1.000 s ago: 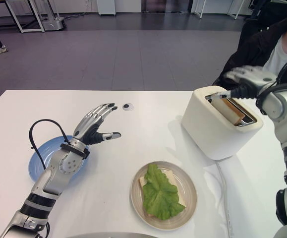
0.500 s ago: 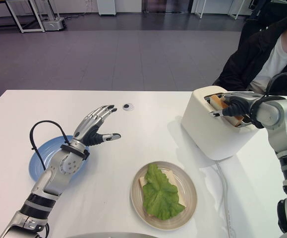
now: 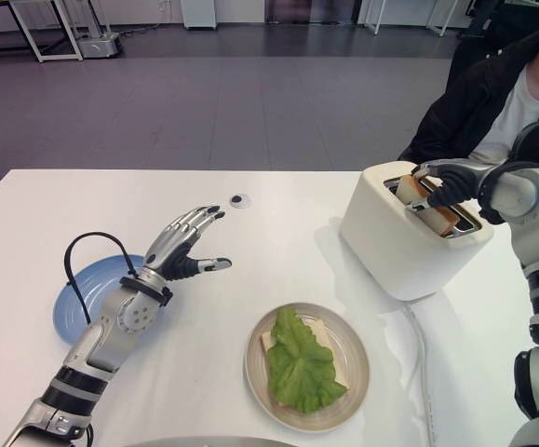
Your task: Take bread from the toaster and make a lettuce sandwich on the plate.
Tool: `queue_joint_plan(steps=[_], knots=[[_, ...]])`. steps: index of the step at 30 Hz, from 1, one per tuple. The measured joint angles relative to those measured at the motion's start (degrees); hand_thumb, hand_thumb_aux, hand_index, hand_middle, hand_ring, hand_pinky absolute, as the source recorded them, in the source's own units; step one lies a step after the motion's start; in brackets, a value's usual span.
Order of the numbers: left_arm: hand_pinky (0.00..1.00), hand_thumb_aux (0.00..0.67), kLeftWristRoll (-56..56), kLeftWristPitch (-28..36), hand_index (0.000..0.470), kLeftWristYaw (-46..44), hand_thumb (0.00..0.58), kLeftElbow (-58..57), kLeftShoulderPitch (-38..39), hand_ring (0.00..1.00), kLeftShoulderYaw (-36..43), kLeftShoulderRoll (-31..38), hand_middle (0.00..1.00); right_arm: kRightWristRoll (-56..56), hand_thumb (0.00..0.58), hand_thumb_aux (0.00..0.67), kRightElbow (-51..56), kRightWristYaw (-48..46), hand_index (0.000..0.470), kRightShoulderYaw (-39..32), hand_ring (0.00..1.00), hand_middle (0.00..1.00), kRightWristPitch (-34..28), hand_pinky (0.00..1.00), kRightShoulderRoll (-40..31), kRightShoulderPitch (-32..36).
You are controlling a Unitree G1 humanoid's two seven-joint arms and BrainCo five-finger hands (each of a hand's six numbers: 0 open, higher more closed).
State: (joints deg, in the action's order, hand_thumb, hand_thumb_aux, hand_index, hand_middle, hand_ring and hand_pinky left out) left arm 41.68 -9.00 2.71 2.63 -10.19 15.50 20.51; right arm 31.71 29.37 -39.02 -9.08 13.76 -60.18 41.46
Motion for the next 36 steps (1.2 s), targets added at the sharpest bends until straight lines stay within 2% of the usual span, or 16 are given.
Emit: queue_joint_plan(steps=[11, 12, 13, 14, 17, 19, 21, 23, 25, 29, 30, 31, 32, 33, 34, 36], knots=[[0.0, 0.0, 0.0, 0.0, 0.0, 0.5, 0.0, -0.4, 0.1, 0.0, 0.1, 0.1, 0.0, -0.3, 0.58, 0.67, 3.0, 1.1, 0.47, -0.1, 0.0, 0.0, 2.6, 0.0, 1.4, 2.3], [0.0, 0.0, 0.1, 0.0, 0.0, 0.5, 0.0, -0.4, 0.2, 0.0, 0.1, 0.1, 0.0, -0.2, 0.559, 0.541, 3.6, 1.1, 0.38, -0.2, 0.0, 0.0, 2.7, 0.0, 1.5, 2.6], [0.0, 0.0, 0.1, 0.1, 0.0, 0.5, 0.0, -0.4, 0.2, 0.0, 0.1, 0.1, 0.0, -0.2, 0.482, 0.394, 4.1, 1.2, 0.276, -0.5, 0.0, 0.0, 2.9, 0.0, 1.5, 2.8], [0.0, 0.0, 0.3, 0.2, 0.0, 0.5, 0.0, -0.4, 0.2, 0.0, 0.1, 0.1, 0.0, -0.2, 0.519, 0.452, 4.6, 1.2, 0.317, -0.7, 0.0, 0.0, 3.1, 0.0, 1.6, 2.8], [0.0, 0.0, 0.5, 0.3, 0.0, 0.5, 0.0, -0.4, 0.2, 0.0, 0.1, 0.1, 0.0, -0.2, 0.517, 0.449, 6.3, 1.3, 0.315, -1.0, 0.0, 0.0, 3.8, 0.0, 1.5, 3.2], [0.0, 0.0, 0.6, 0.4, 0.0, 0.5, 0.0, -0.4, 0.2, 0.0, 0.1, 0.0, 0.0, -0.2, 0.496, 0.415, 8.0, 1.5, 0.291, -1.7, 0.0, 0.0, 4.4, 0.0, 1.6, 4.2], [0.0, 0.0, 0.6, 0.4, 0.0, 0.6, 0.0, -0.4, 0.3, 0.0, 0.1, 0.0, 0.0, -0.1, 0.447, 0.349, 9.8, 1.8, 0.245, -2.3, 0.0, 0.0, 4.9, 0.0, 1.7, 5.0], [0.0, 0.0, 0.9, 0.5, 0.0, 0.6, 0.0, -0.4, 0.3, 0.0, 0.1, 0.0, 0.0, 0.0, 0.083, 0.05, 11.1, 2.3, 0.035, -2.6, 0.0, 0.0, 5.3, 0.0, 1.8, 5.5], [0.0, 0.0, 1.0, 0.5, 0.0, 0.7, 0.0, -0.4, 0.4, 0.0, 0.1, 0.0, 0.0, 0.0, 0.0, 0.0, 12.7, 2.8, 0.0, -3.4, 0.0, 0.0, 5.9, 0.0, 2.0, 6.3], [0.0, 0.0, 1.0, 0.5, 0.0, 0.7, 0.0, -0.4, 0.4, 0.0, 0.1, -0.1, 0.0, 0.4, 0.0, 0.0, 15.0, 3.8, 0.0, -4.5, 0.0, 0.0, 6.6, 0.0, 2.4, 7.7], [0.0, 0.0, 1.1, 0.5, 0.0, 0.7, 0.0, -0.4, 0.4, 0.0, 0.1, -0.2, 0.0, 0.8, 0.049, 0.029, 15.7, 4.1, 0.02, -4.8, 0.0, 0.0, 6.8, 0.0, 2.5, 8.3], [0.0, 0.0, 1.1, 0.5, 0.0, 0.7, 0.0, -0.4, 0.4, 0.0, 0.1, -0.2, 0.0, 1.0, 0.265, 0.176, 16.1, 4.3, 0.123, -5.1, 0.0, 0.0, 7.0, 0.0, 2.5, 8.8], [0.0, 0.0, 1.1, 0.6, 0.0, 0.7, 0.0, -0.4, 0.4, 0.0, 0.1, -0.2, 0.0, 1.0, 0.478, 0.389, 16.4, 4.4, 0.273, -5.3, 0.0, 0.0, 7.1, 0.0, 2.6, 9.1], [0.0, 0.0, 1.1, 0.7, 0.0, 0.7, 0.0, -0.4, 0.4, 0.0, 0.1, -0.3, 0.0, 1.1, 0.527, 0.468, 17.0, 4.5, 0.328, -5.6, 0.0, 0.0, 7.3, 0.0, 2.7, 9.5], [0.0, 0.0, 1.1, 0.7, 0.0, 0.7, 0.0, -0.4, 0.4, 0.0, 0.1, -0.3, 0.0, 1.1, 0.58, 0.654, 17.4, 4.7, 0.459, -5.9, 0.0, 0.0, 7.5, 0.0, 2.8, 9.6], [0.0, 0.0, 1.1, 0.8, 0.0, 0.7, 0.0, -0.4, 0.4, 0.0, 0.1, -0.4, 0.0, 1.1, 0.58, 0.67, 18.2, 5.2, 0.47, -6.1, 0.0, 0.0, 7.8, 0.0, 2.9, 10.5]])
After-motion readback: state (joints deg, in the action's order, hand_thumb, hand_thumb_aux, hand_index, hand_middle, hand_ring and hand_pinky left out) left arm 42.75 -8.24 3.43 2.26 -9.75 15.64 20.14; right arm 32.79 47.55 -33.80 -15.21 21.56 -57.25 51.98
